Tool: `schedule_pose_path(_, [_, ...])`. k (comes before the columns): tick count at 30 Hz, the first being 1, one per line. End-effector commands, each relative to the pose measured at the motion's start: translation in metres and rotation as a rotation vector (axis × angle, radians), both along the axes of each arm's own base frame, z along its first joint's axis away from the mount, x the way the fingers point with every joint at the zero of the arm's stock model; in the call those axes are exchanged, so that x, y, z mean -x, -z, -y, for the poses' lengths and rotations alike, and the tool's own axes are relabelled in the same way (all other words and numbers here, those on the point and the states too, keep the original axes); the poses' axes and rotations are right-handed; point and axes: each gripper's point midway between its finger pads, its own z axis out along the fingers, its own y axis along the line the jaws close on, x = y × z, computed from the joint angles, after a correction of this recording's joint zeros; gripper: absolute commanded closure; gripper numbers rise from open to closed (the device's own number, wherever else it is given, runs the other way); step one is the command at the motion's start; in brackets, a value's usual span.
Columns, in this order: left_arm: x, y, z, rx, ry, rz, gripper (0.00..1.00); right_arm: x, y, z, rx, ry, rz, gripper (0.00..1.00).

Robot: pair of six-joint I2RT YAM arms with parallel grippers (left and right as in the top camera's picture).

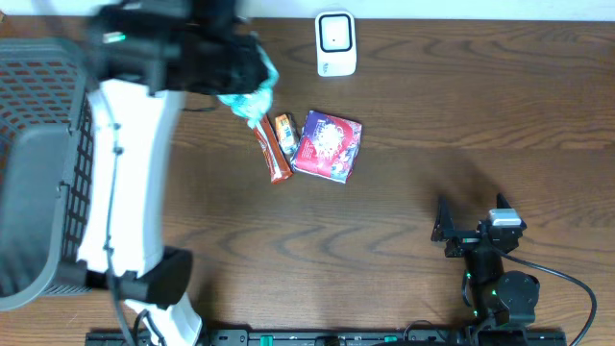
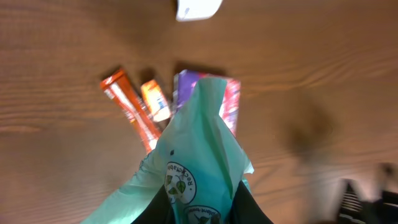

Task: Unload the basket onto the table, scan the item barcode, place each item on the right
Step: 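Carry the green packet out and set it left of the red bar, then raise the right gripper and open it toward the items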

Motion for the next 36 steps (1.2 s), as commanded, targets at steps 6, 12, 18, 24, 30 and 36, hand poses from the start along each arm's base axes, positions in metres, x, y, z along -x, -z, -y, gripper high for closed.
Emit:
schedule_pose_path(6, [-0.05, 0.118, -0.002, -0.313, -0.174, -0.165, 0.93, 0.0, 0.001, -0.004, -0.011, -0.018, -0.001, 0.01])
schedule_pose_path(12, [-0.067, 0.181, 0.005, -0.342, -0.209, -0.268, 0.36, 0.0, 0.001, -0.004, -0.011, -0.018, -0.001, 0.01])
schedule_pose_path(18, [-0.066, 0.174, 0.004, -0.314, -0.214, -0.268, 0.17, 0.0, 0.001, -0.004, -0.011, -0.018, -0.001, 0.01])
schedule_pose_path(24, [-0.057, 0.095, -0.028, -0.223, -0.284, -0.143, 0.15, 0.0, 0.001, -0.004, -0.011, -0.018, -0.001, 0.01])
schedule_pose_path(30, [-0.015, 0.027, -0.082, -0.188, -0.388, -0.085, 0.02, 0.0, 0.001, -0.004, -0.011, -0.018, -0.001, 0.01])
schedule_pose_path(36, [0.034, 0.005, -0.117, -0.202, -0.454, -0.137, 0.02, 0.0, 0.001, -0.004, -0.011, -0.018, -0.001, 0.01])
